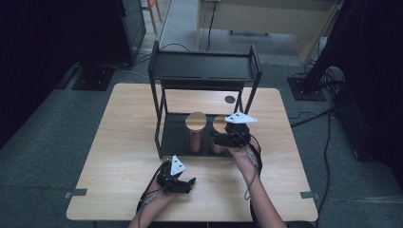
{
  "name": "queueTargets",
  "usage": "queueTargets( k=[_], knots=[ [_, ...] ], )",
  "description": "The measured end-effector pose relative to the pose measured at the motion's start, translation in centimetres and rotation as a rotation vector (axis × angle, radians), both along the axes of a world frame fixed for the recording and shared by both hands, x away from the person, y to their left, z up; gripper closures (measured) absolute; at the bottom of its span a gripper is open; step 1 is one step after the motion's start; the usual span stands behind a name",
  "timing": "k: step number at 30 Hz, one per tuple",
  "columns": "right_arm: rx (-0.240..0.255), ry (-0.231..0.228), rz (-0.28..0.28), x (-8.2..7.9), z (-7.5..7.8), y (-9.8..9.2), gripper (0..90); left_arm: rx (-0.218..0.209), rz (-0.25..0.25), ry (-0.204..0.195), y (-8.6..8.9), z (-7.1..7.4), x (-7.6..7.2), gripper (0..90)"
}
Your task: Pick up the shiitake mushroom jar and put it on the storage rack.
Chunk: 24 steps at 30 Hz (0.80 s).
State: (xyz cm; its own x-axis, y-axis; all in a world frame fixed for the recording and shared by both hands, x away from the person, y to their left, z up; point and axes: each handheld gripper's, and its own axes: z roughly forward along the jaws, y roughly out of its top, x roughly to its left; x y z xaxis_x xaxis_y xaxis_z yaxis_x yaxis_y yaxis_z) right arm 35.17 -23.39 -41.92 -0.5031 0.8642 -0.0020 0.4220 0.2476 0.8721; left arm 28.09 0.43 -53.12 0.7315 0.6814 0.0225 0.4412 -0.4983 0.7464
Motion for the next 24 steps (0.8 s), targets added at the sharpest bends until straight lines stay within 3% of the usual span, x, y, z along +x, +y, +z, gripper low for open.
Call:
queueTargets(
  k=[10,24],
  knots=[
    [-0.016,-0.001,-0.014,0.54,-0.43,0.51,24.8,0.008,-0.005,0.001,0.04,0.04,0.01,18.3],
    [0.001,0.016,-0.021,0.99,-0.63,0.34,24.7,0.010,-0.010,0.001,0.05,0.05,0.01,18.3]
  ],
)
